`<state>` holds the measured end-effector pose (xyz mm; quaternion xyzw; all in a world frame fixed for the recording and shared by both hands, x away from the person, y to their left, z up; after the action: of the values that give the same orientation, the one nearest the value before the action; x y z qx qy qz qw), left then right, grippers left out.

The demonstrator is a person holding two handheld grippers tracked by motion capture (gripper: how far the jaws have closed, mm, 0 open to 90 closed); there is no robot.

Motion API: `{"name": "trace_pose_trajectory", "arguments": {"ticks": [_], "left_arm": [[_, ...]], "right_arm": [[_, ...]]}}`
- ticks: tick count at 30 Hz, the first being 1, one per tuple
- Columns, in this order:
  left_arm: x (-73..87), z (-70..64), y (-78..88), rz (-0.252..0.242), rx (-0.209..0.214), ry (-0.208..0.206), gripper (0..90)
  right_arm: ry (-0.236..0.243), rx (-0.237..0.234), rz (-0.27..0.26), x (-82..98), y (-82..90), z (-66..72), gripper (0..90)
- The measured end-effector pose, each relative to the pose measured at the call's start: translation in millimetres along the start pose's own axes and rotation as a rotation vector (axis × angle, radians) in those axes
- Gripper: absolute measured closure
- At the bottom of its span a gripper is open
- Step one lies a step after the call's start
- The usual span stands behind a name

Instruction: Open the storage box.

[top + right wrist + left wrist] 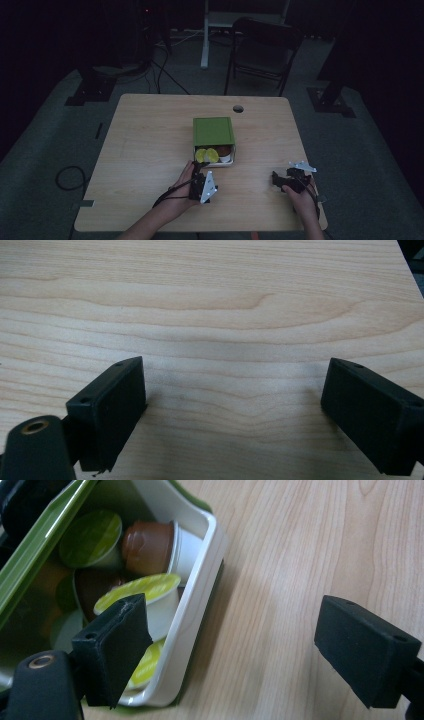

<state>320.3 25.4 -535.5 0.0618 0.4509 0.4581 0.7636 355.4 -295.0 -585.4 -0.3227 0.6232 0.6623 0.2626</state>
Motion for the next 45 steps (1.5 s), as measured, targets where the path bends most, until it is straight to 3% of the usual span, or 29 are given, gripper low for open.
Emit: {"name": "trace_pose_trajectory", "arguments": {"ticks": [8, 10, 11, 17, 23, 25, 29, 35, 41, 45], "left_arm": [[-10.4, -2.7, -13.2, -0.014, -0.008, -0.093, 16.4], [-10.4, -2.7, -13.2, -0.014, -0.008, -0.093, 17.2], [-14.1, -5.3, -19.1, -0.034, -0.007, -0.129, 20.2], [-15.0, -7.5, -31.4, -0.023, -0.011, -0.154, 22.9], [-15.8, -1.9, -41.3, -0.007, -0.059, -0.21, 33.1], [-16.1, 0.3, -44.0, 0.009, -0.081, -0.254, 35.6], [-16.0, -1.0, -50.1, 0.021, -0.091, -0.296, 40.0], [-12.6, -4.0, -57.0, 0.022, -0.096, -0.309, 48.1], [-11.8, -2.8, -60.6, 0.04, -0.13, -0.316, 54.7], [-11.1, -2.3, -63.0, 0.055, -0.165, -0.347, 59.8]], "right_arm": [[0.0, 0.0, 0.0, 0.0, 0.0, 0.0, 10.4], [0.0, 0.0, 0.0, 0.0, 0.0, 0.0, 10.4], [0.0, 0.0, 0.0, 0.0, 0.0, 0.0, 10.4], [0.0, 0.0, -0.001, 0.0, 0.0, 0.0, 10.4], [0.0, 0.0, -0.001, 0.0, 0.0, 0.0, 10.4], [0.0, 0.0, -0.001, 0.0, 0.0, 0.0, 10.4], [0.0, 0.0, 0.0, 0.0, 0.0, 0.0, 10.4], [0.0, 0.0, 0.0, 0.0, 0.0, 0.0, 10.4], [0.0, 0.0, -0.001, 0.0, 0.0, 0.0, 10.4], [0.0, 0.0, 0.0, 0.0, 0.0, 0.0, 10.4]]}}
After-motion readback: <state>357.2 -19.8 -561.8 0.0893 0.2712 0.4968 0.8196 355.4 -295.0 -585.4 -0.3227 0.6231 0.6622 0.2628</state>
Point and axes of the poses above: each handheld gripper's, and its own axes: y roughly backward along the jaws, x roughly out of its underside, z roughly to its left, the point moved 5 cm from there along -y, roughly forward along the jaws, and after that the axes turned 3 degrees about -z, right-handed, at the moved point
